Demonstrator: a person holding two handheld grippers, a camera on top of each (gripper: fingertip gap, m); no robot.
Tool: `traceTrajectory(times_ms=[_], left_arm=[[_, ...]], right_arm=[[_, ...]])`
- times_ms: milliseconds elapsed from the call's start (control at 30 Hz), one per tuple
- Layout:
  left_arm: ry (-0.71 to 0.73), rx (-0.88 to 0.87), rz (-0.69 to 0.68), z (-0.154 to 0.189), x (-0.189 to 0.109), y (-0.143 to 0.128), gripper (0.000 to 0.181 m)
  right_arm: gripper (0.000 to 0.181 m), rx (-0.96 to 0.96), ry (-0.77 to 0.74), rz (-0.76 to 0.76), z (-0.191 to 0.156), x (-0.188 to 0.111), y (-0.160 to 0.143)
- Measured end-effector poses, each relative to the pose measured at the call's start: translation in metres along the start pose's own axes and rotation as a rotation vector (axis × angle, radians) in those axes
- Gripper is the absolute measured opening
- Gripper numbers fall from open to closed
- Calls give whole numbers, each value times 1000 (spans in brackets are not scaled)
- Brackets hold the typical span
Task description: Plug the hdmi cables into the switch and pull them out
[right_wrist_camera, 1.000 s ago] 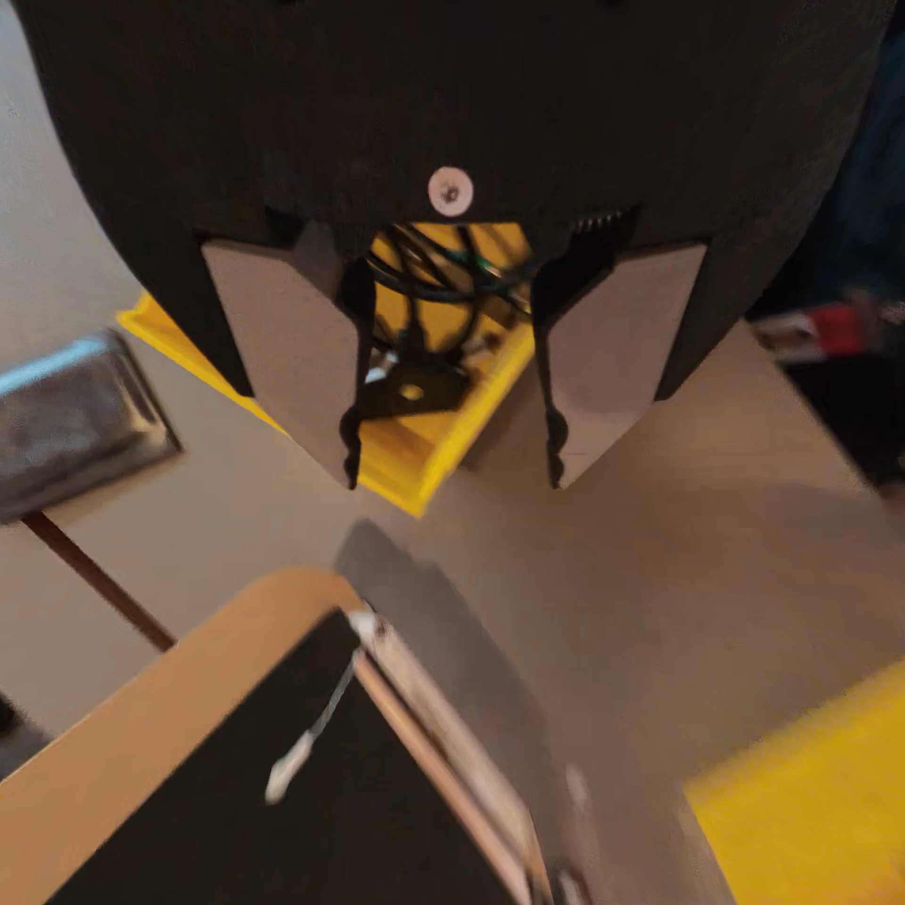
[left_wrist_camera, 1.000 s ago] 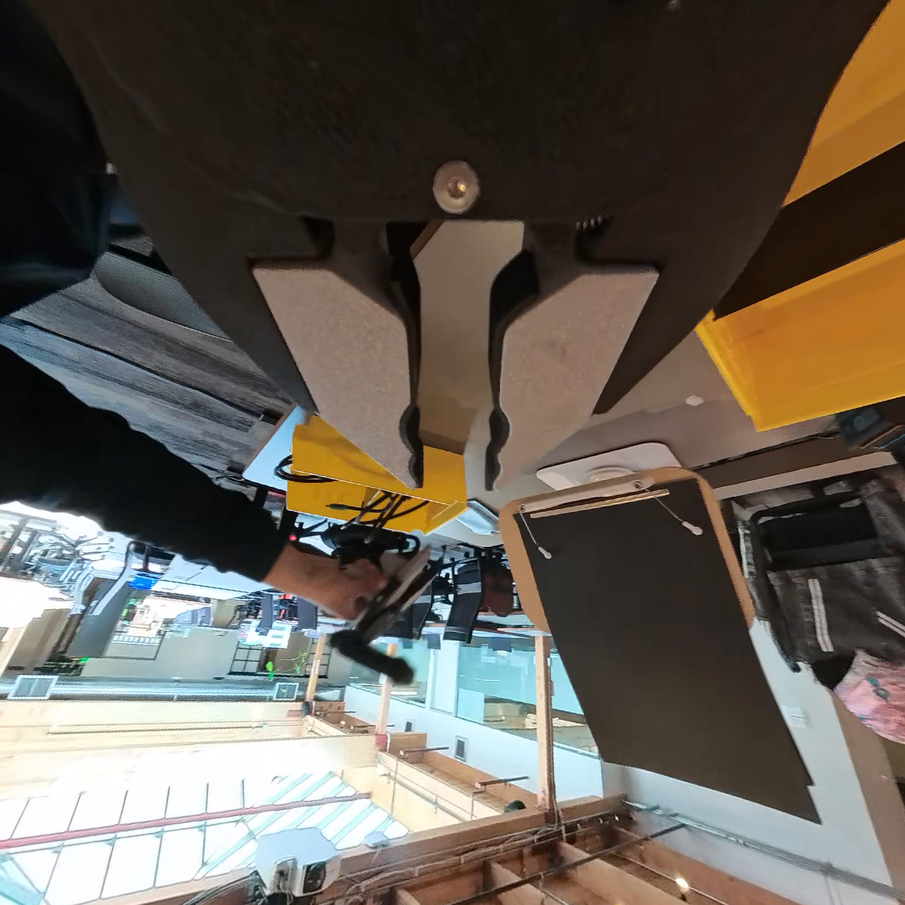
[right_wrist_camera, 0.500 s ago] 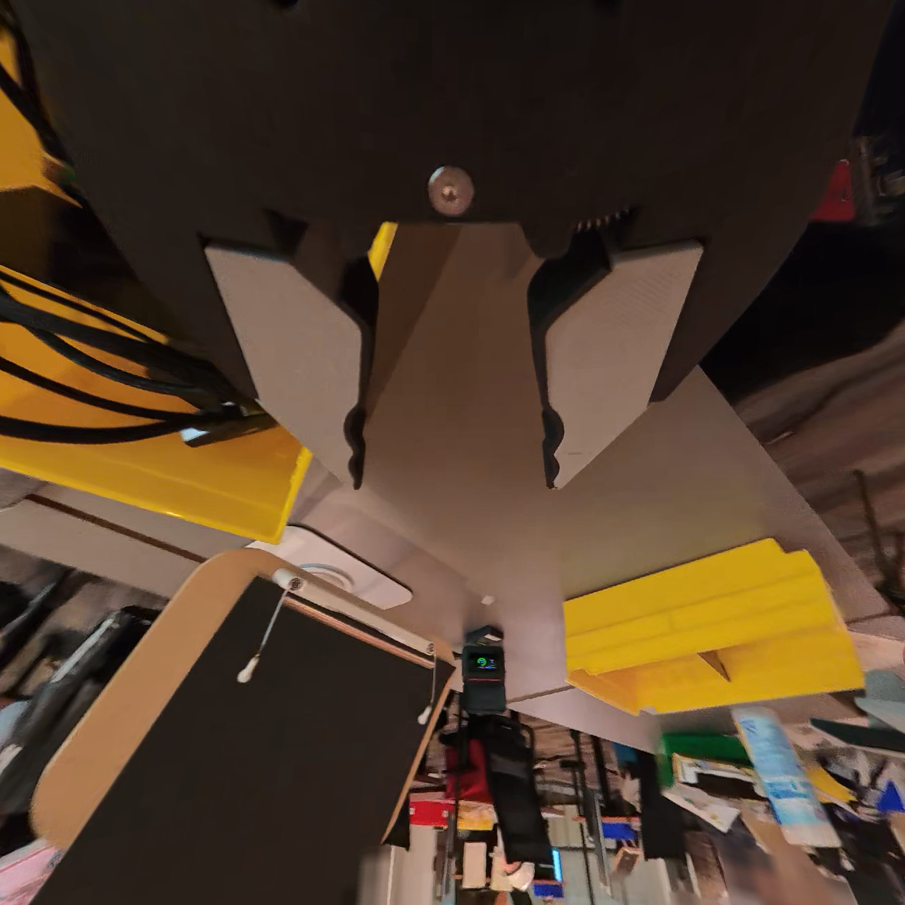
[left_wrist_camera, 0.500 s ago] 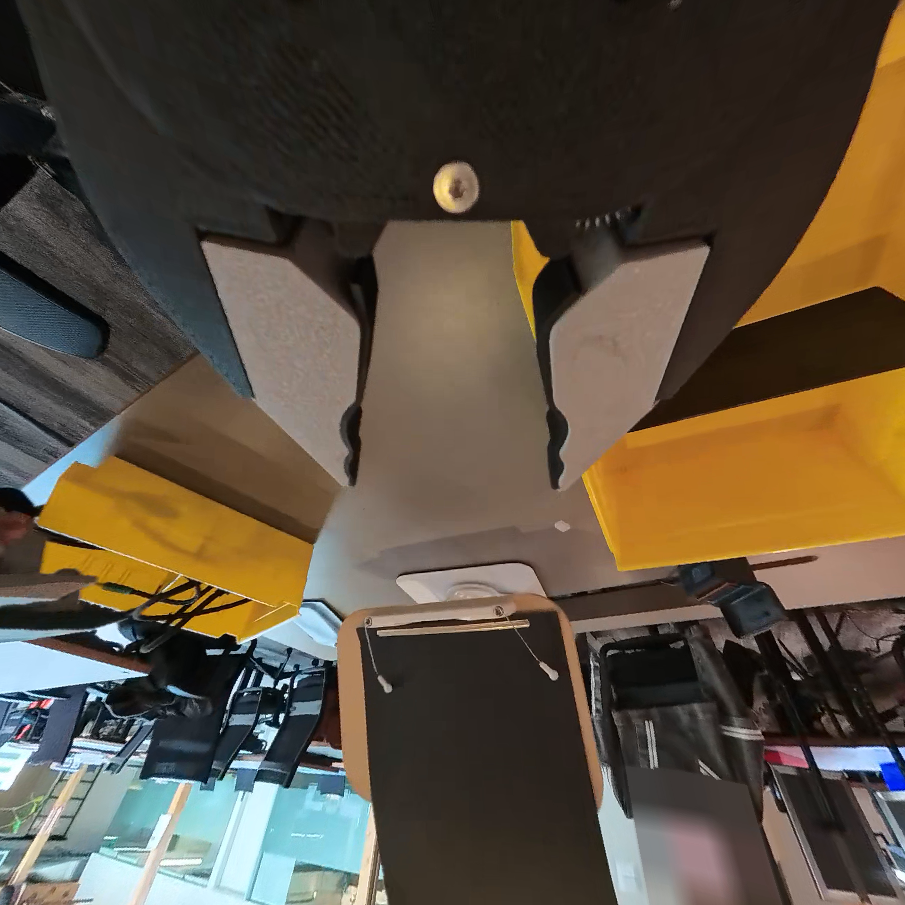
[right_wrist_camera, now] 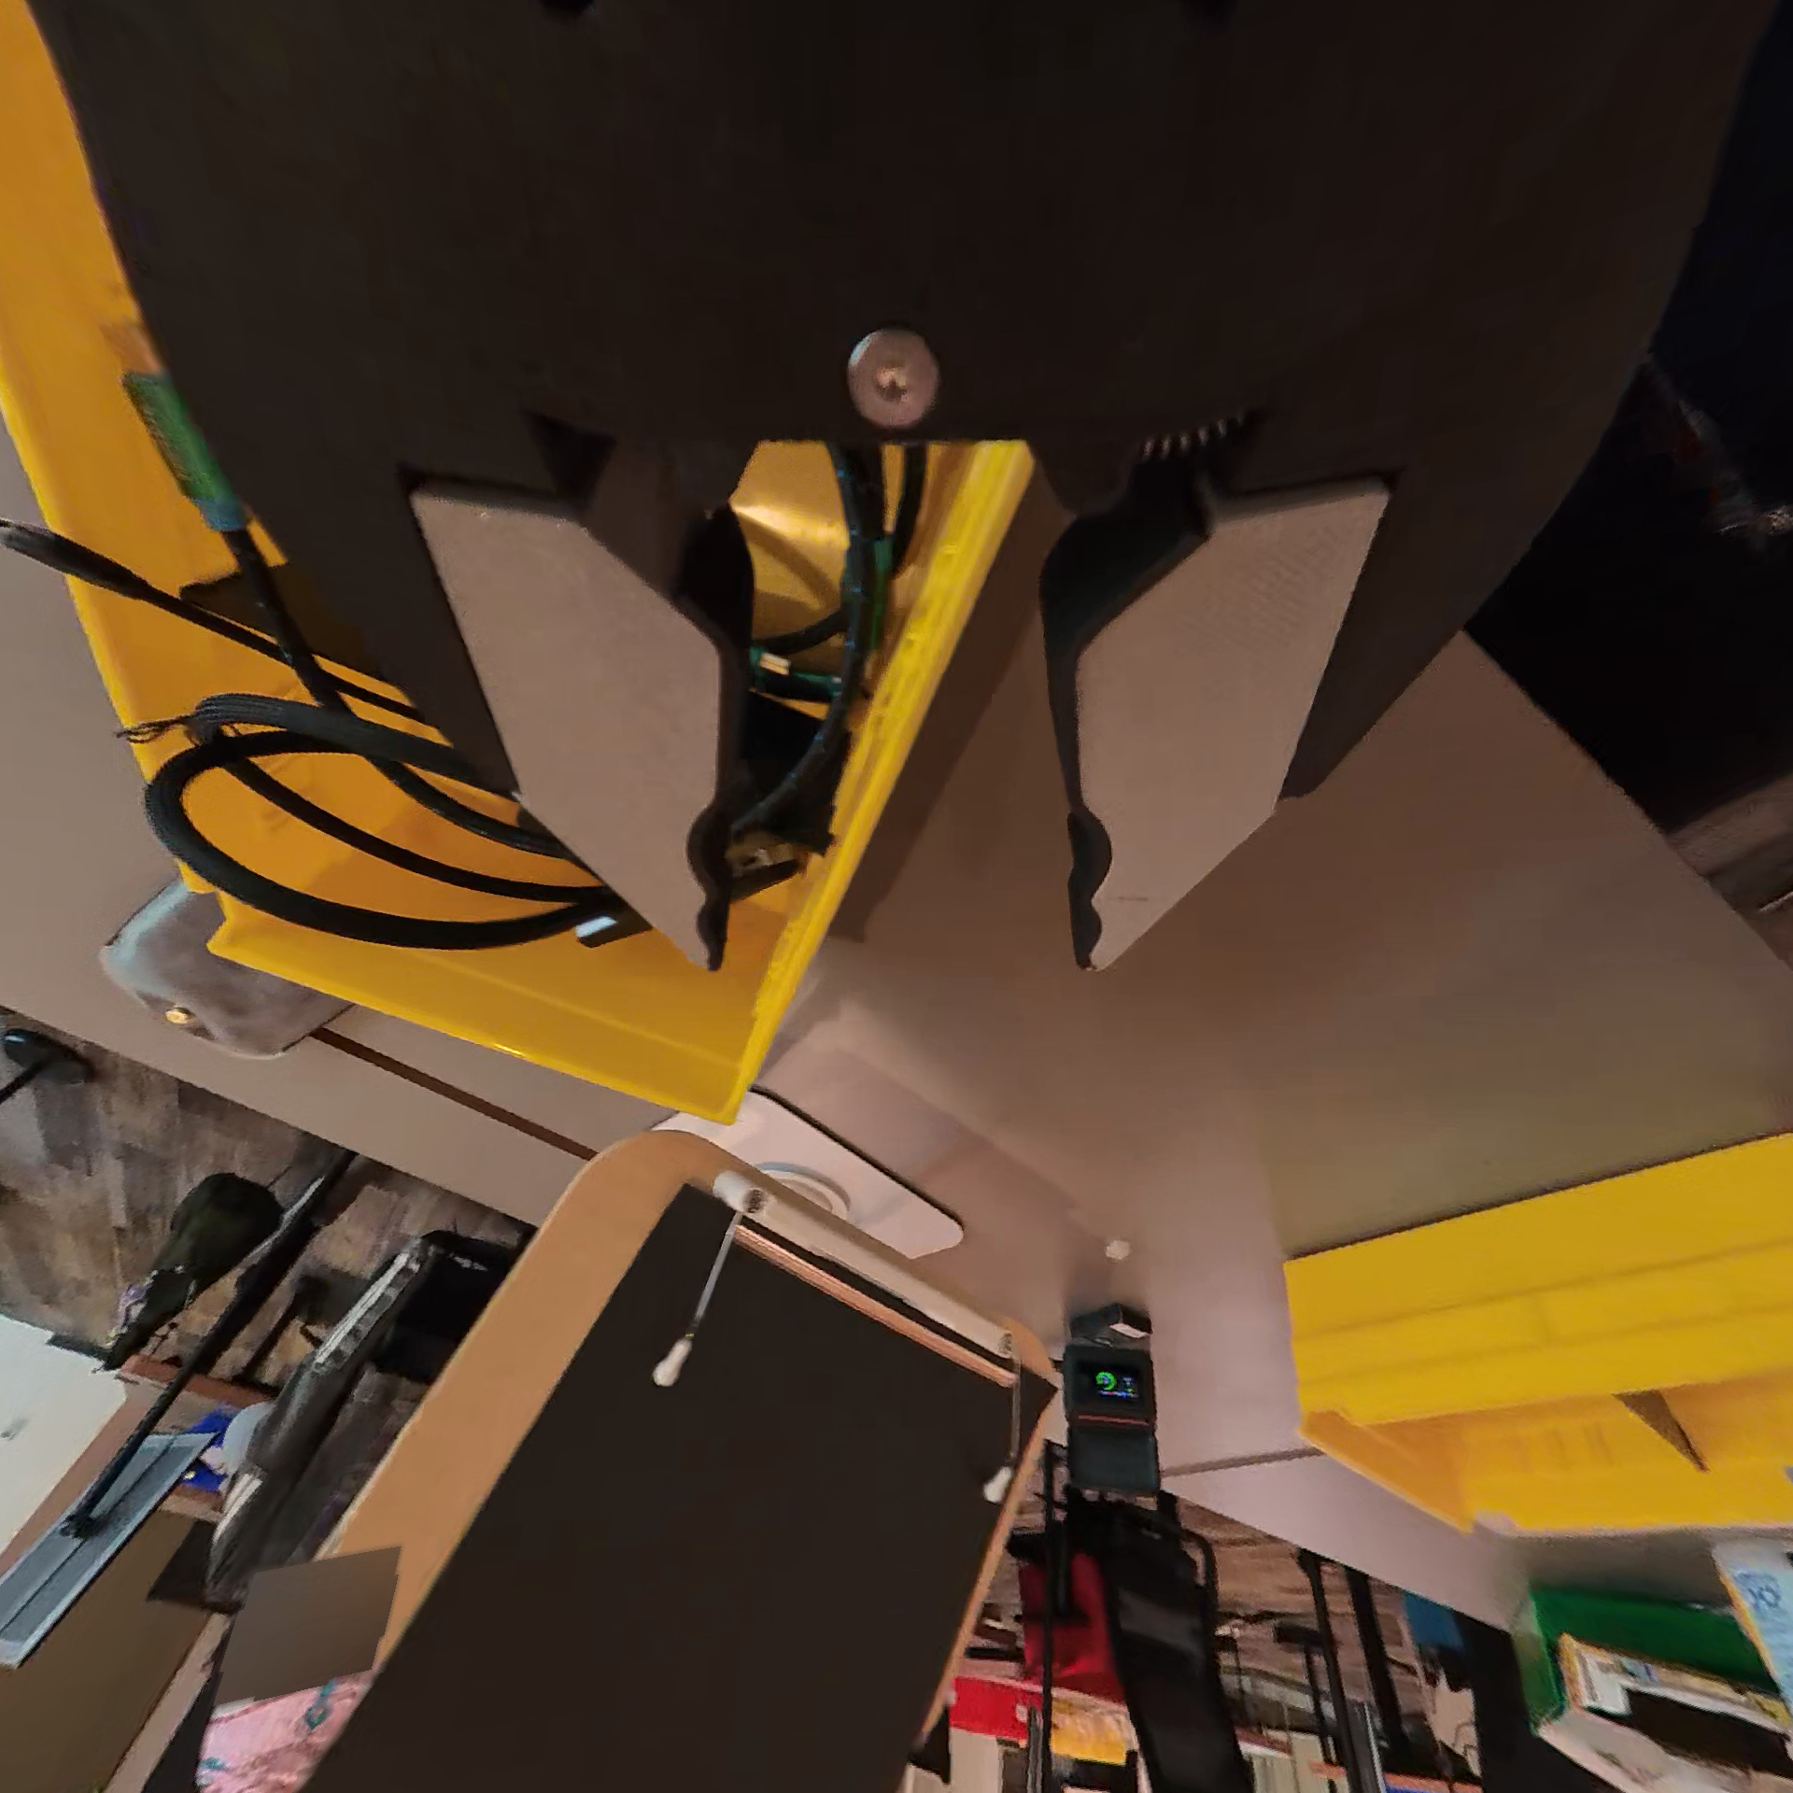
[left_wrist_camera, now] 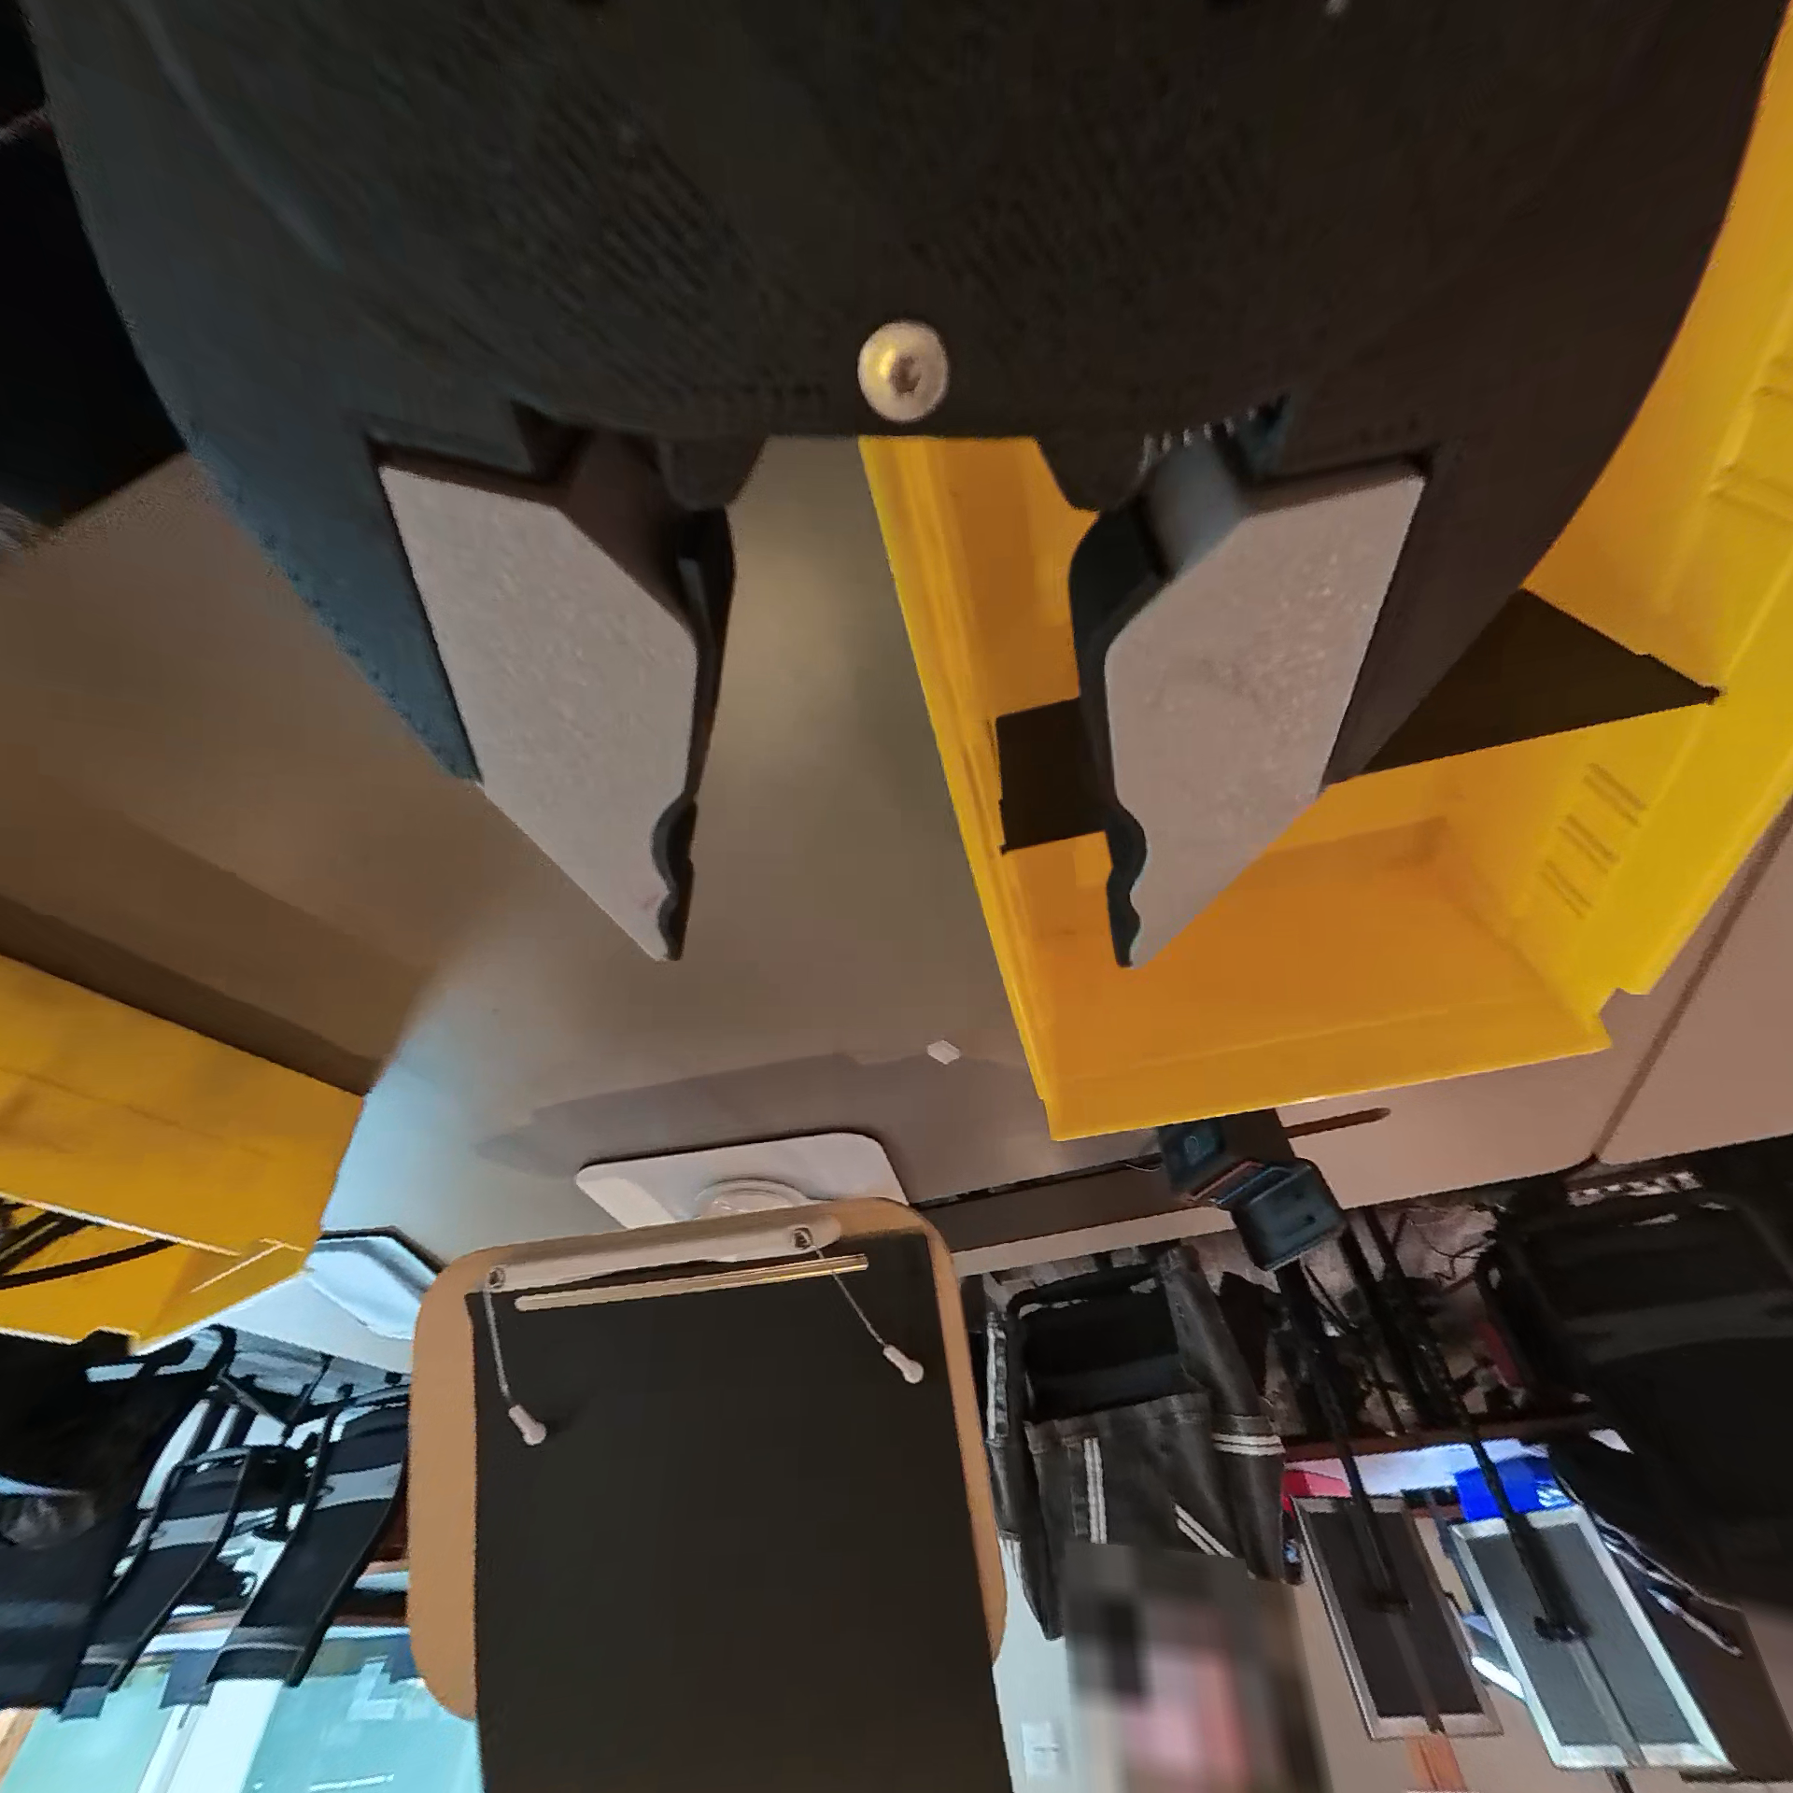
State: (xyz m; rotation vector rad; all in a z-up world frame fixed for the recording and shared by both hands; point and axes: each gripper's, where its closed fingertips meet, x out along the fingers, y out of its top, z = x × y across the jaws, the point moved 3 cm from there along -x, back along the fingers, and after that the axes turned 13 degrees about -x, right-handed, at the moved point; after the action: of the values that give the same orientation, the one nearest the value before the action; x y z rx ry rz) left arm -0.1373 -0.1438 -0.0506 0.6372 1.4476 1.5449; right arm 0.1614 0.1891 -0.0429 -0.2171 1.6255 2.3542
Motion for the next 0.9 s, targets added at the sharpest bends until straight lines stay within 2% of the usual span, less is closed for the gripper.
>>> traceTrajectory(times_ms=[133,333,433,633,767,900], left_arm=[[10,0,-49,-9,15,-12,86],[-9,22,-111,-8,16,-23,86],[-44,-33,-114,-6,13,-26,85],[-37,8,-153,6,8,-33,87],[-25,-1,-177,6,0,-44,87],[69,27,-169,-10,-13,-52,85]], right_arm=[[72,50,-29,-48,21,4,-24],[75,99,8,-103,25,15,-45],[79,85,34,-96,21,14,-42],[78,97,25,-73,8,-2,-39],[91,103,106,-101,-13,-3,-46],[80,86,40,-173,-20,0,-66]])
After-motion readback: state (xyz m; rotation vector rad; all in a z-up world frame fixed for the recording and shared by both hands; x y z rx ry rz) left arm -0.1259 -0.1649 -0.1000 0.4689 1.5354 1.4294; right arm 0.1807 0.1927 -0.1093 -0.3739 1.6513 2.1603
